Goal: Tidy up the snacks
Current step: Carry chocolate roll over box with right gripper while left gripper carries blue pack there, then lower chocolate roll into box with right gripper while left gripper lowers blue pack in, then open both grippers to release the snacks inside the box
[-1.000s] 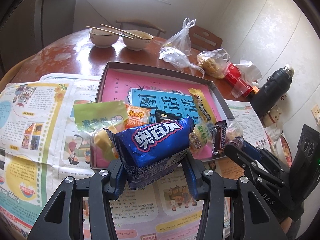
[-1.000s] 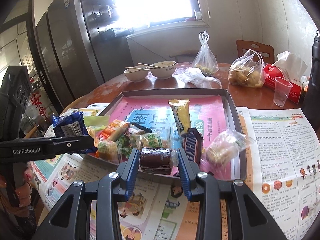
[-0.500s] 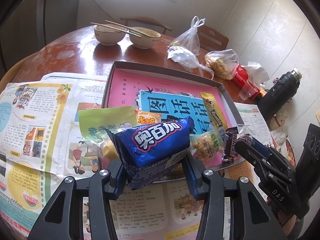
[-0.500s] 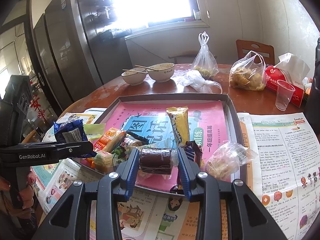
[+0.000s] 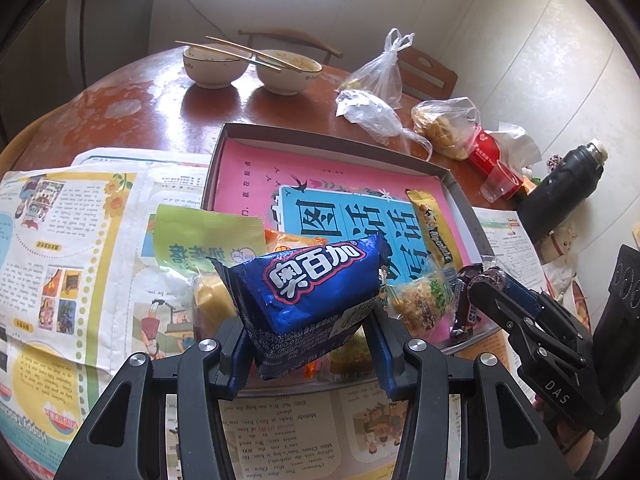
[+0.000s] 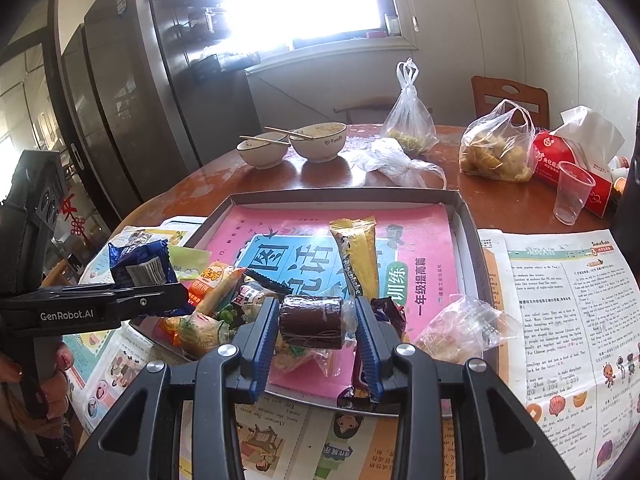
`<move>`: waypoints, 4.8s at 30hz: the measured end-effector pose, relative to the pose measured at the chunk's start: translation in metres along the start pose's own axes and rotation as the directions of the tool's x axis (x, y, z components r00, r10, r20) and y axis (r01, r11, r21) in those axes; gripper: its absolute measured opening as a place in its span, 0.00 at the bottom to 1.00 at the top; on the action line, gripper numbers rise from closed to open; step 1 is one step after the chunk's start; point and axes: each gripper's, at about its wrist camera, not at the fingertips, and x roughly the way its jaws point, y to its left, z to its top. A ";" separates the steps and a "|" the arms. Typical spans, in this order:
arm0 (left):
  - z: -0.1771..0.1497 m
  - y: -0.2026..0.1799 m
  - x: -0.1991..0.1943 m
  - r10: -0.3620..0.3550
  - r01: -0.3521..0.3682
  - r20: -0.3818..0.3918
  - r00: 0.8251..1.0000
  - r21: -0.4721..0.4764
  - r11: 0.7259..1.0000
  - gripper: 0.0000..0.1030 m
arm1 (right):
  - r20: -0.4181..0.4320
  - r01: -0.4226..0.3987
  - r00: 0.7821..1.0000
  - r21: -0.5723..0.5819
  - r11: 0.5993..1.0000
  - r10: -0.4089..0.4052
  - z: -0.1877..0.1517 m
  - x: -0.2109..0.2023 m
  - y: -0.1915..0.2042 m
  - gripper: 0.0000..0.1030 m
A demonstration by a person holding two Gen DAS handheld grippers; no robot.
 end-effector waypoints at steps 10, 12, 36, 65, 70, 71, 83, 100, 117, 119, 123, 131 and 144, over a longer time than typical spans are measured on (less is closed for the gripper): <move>0.004 -0.001 0.012 -0.008 0.008 -0.032 0.999 0.010 1.000 0.50 | -0.011 0.021 1.000 0.015 1.000 -0.021 0.003 0.004 -0.004 0.37; 0.004 -0.001 0.014 -0.008 0.009 -0.038 0.999 0.011 1.000 0.50 | -0.008 0.023 1.000 0.024 0.999 -0.023 0.004 0.004 -0.004 0.37; 0.005 -0.002 0.021 -0.006 0.007 -0.029 1.000 0.033 0.999 0.50 | -0.073 0.004 0.997 -0.005 1.000 -0.005 -0.014 0.020 0.010 0.37; 0.006 -0.005 0.024 0.018 -0.016 -0.031 0.999 0.043 0.999 0.52 | -0.097 0.040 0.994 -0.011 0.999 -0.041 -0.029 0.018 0.009 0.37; 0.006 -0.005 0.024 0.017 -0.016 -0.031 0.999 0.042 0.999 0.52 | -0.097 0.040 0.994 -0.010 0.999 -0.041 -0.028 0.017 0.008 0.37; 0.006 -0.005 0.024 0.018 -0.017 -0.031 0.999 0.042 0.999 0.52 | -0.097 0.040 0.994 -0.010 0.999 -0.041 -0.028 0.017 0.008 0.37; 0.003 -0.014 0.027 0.015 -0.012 -0.035 0.999 0.078 0.997 0.52 | -0.099 0.063 0.993 -0.007 0.998 -0.063 -0.027 0.018 0.005 0.37; 0.003 -0.016 0.027 0.020 -0.017 -0.038 0.999 0.075 0.997 0.52 | -0.095 0.041 0.995 -0.014 0.999 -0.042 -0.024 0.021 0.007 0.37; 0.001 -0.005 0.035 0.029 -0.025 -0.085 0.996 0.055 0.998 0.57 | -0.109 -0.001 0.994 -0.059 0.998 -0.006 -0.023 0.027 0.027 0.38; 0.000 -0.005 0.035 0.032 -0.027 -0.088 0.996 0.054 0.998 0.58 | -0.112 -0.004 0.994 -0.059 0.998 -0.003 -0.023 0.027 0.027 0.38; 0.001 -0.005 0.036 0.036 -0.031 -0.091 0.995 0.052 0.998 0.59 | -0.115 -0.006 0.993 -0.053 0.999 0.000 -0.023 0.027 0.027 0.38; 0.001 -0.005 0.038 0.040 -0.035 -0.093 0.995 0.055 0.998 0.62 | -0.115 -0.002 0.993 -0.038 0.999 -0.003 -0.025 0.025 0.024 0.38; 0.001 -0.004 0.041 0.040 -0.036 -0.094 0.995 0.043 0.998 0.62 | -0.112 0.015 0.994 -0.022 1.000 -0.017 -0.026 0.023 0.020 0.39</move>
